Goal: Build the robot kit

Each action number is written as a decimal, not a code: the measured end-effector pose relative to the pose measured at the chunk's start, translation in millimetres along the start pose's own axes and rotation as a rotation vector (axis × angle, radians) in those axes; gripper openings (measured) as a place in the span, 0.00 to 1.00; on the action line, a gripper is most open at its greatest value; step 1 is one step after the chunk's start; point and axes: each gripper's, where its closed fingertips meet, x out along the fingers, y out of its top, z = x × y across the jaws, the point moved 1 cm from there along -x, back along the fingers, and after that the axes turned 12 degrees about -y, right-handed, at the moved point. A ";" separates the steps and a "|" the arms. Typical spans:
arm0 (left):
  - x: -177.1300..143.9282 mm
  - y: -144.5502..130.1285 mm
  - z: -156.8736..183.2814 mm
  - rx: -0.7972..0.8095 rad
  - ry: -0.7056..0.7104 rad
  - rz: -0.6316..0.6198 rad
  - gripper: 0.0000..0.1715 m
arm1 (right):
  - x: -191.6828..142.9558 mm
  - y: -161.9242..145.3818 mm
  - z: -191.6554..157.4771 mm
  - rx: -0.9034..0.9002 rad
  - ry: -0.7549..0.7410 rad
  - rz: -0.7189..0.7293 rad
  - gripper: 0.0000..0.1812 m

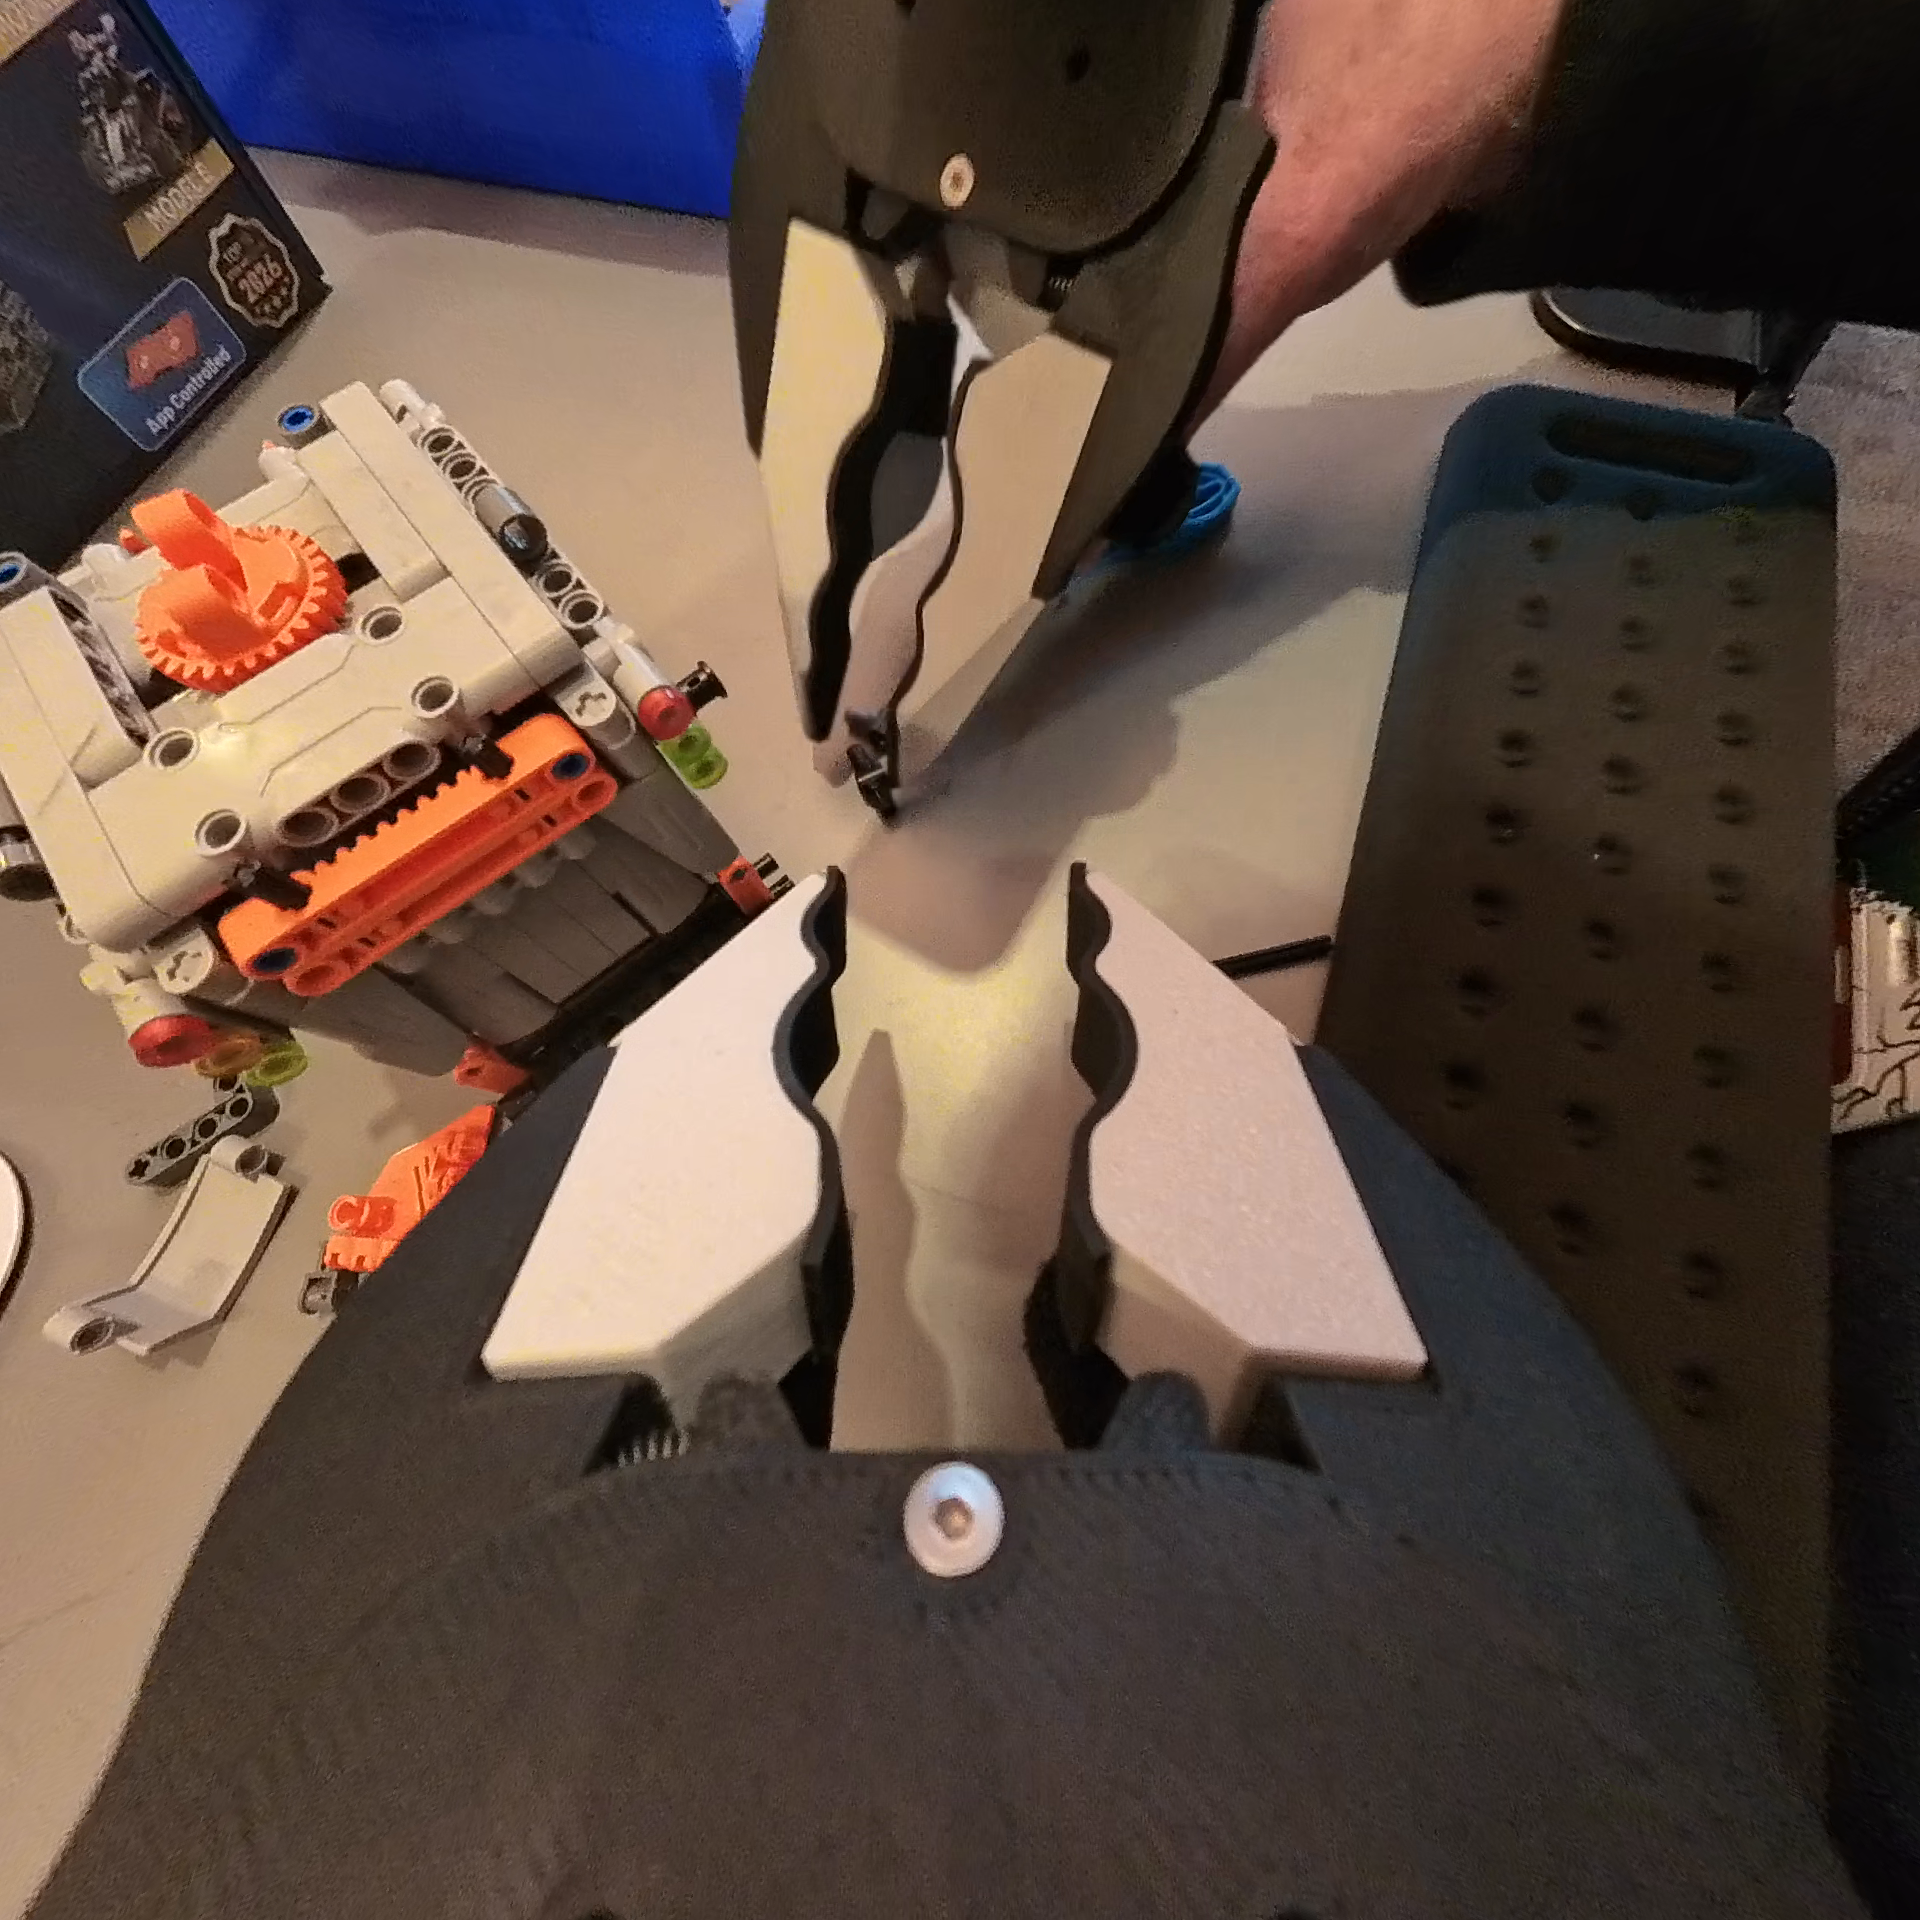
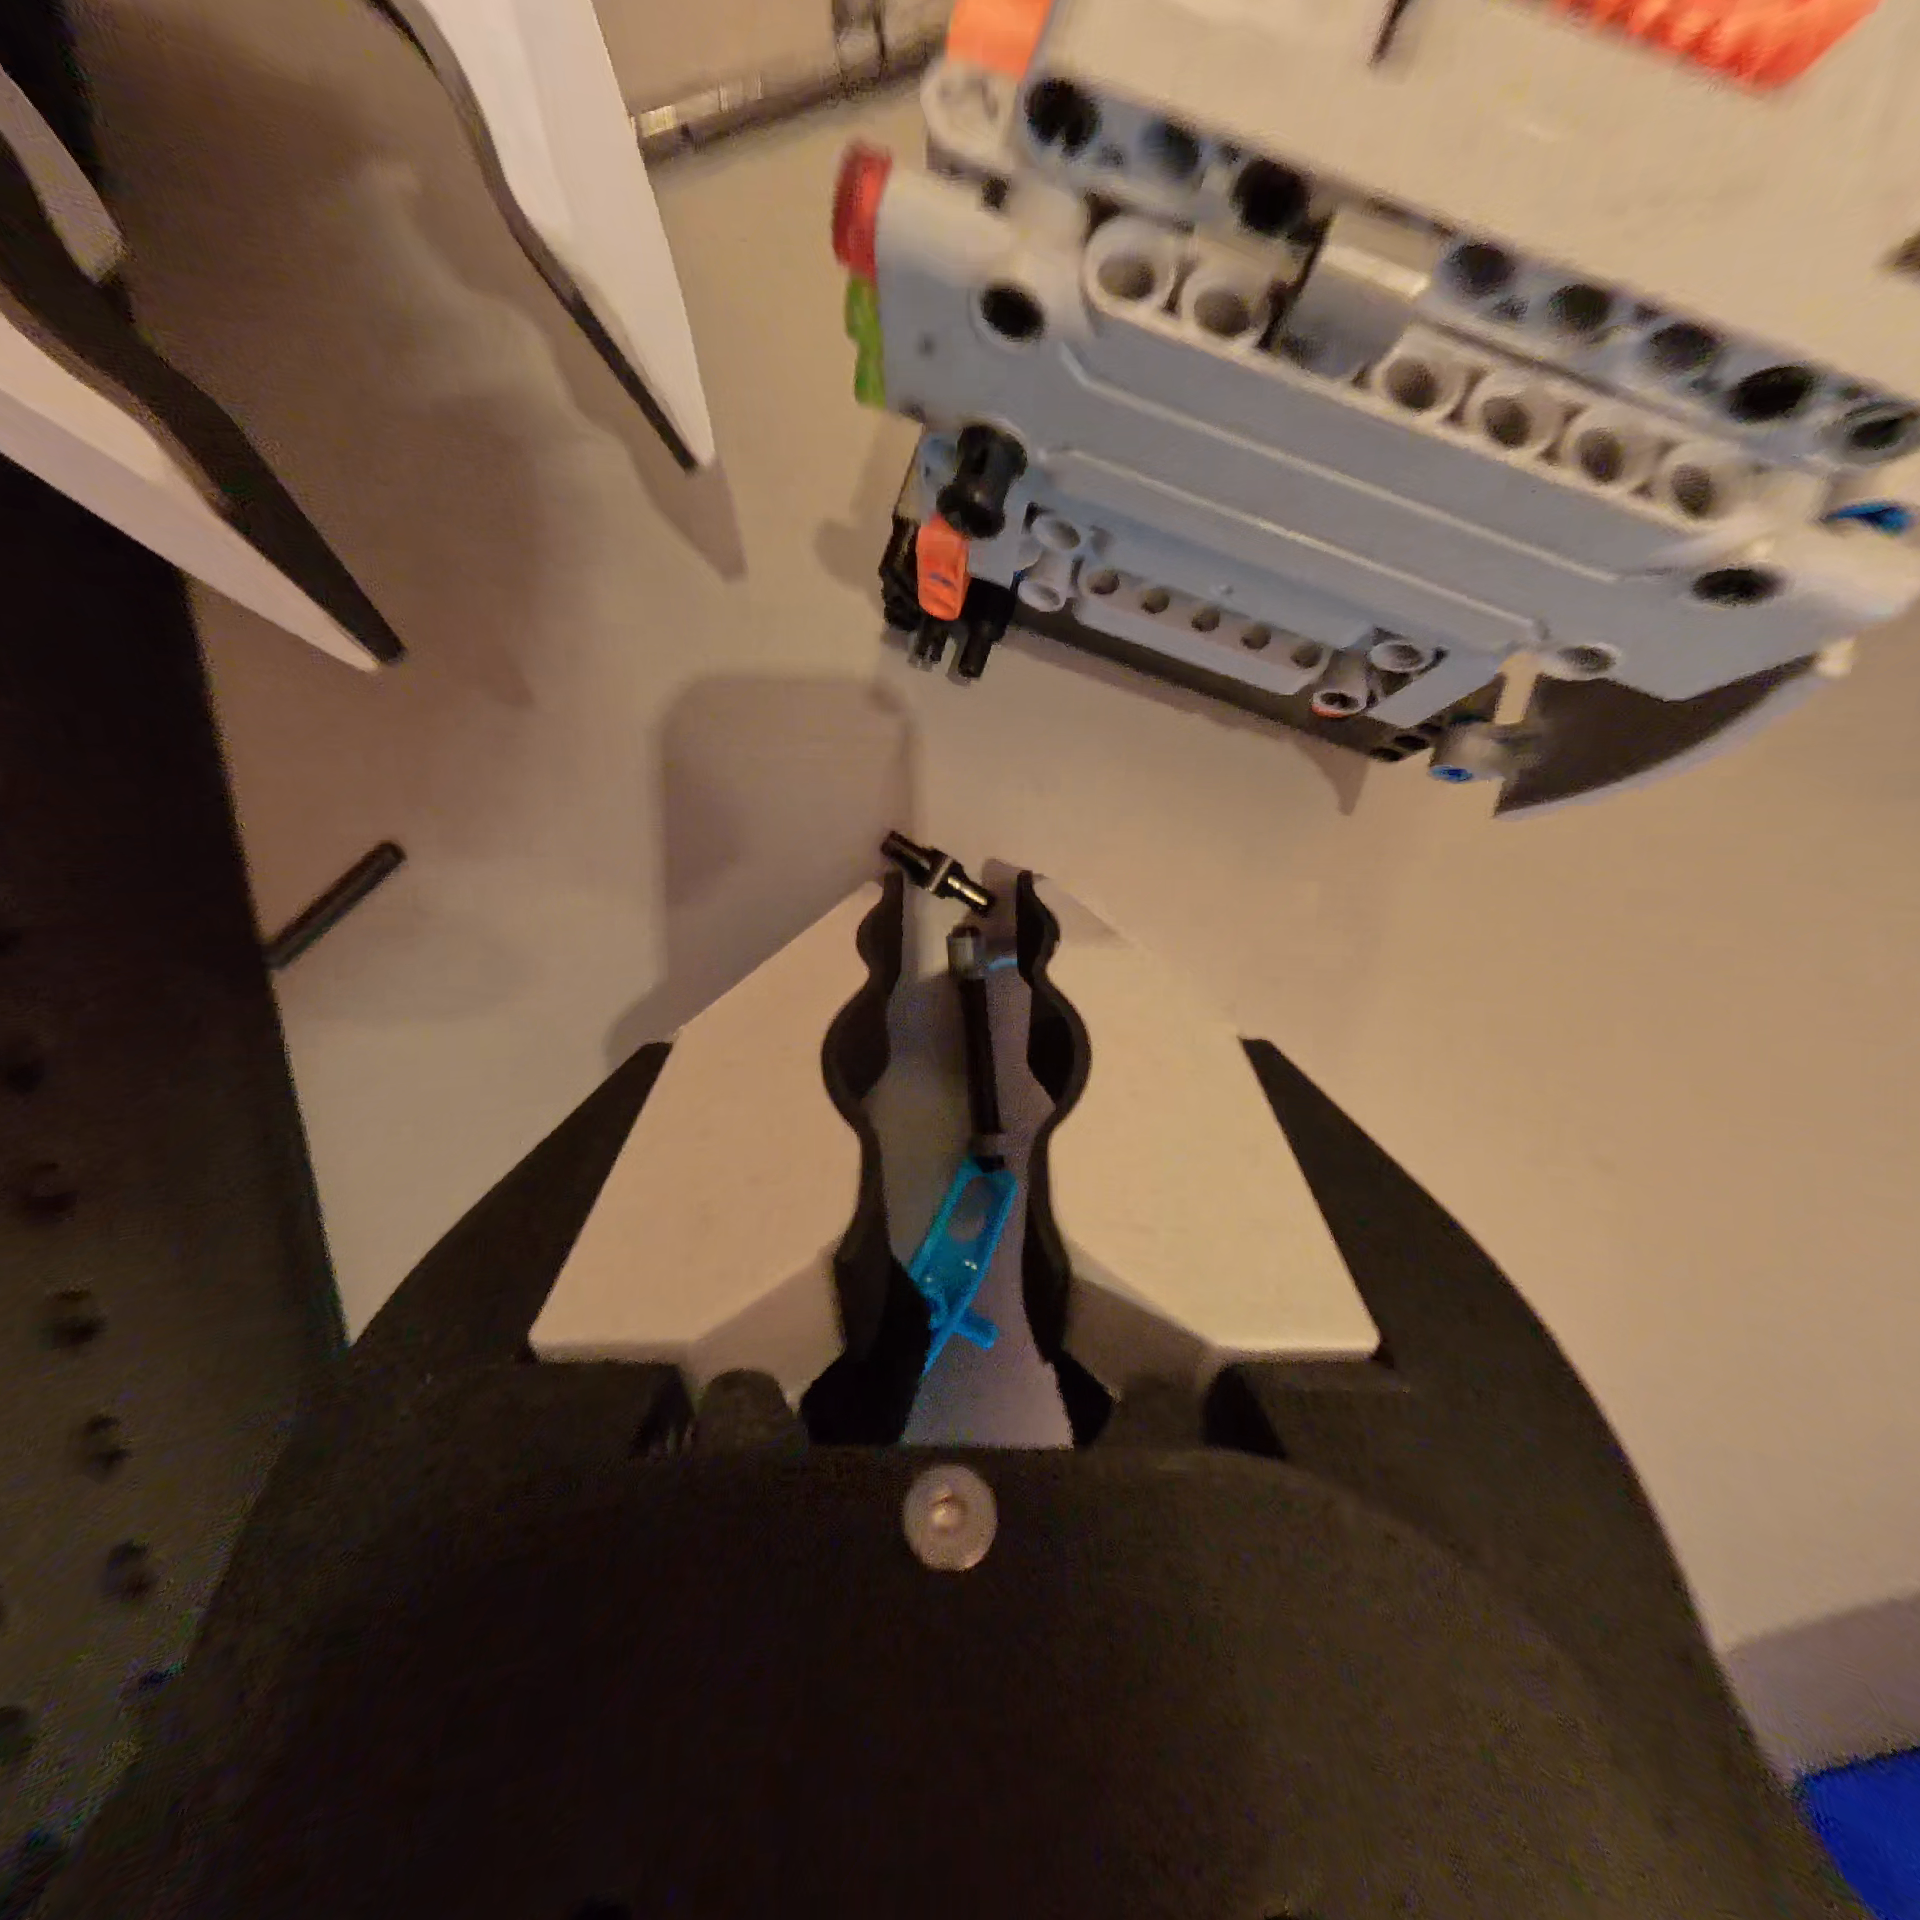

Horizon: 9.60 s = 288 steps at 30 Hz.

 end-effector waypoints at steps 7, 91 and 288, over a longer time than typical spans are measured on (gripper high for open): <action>2.9 -2.7 0.7 -0.003 0.002 -0.002 0.24 | 1.7 -2.5 -4.8 -0.018 0.099 0.004 0.00; -40.3 112.4 -29.7 0.068 -0.230 0.339 0.04 | -122.6 94.1 26.8 0.331 0.130 0.408 0.02; -16.1 76.0 -20.4 0.549 0.280 -0.161 0.03 | -100.3 75.4 7.1 0.832 0.239 0.439 0.06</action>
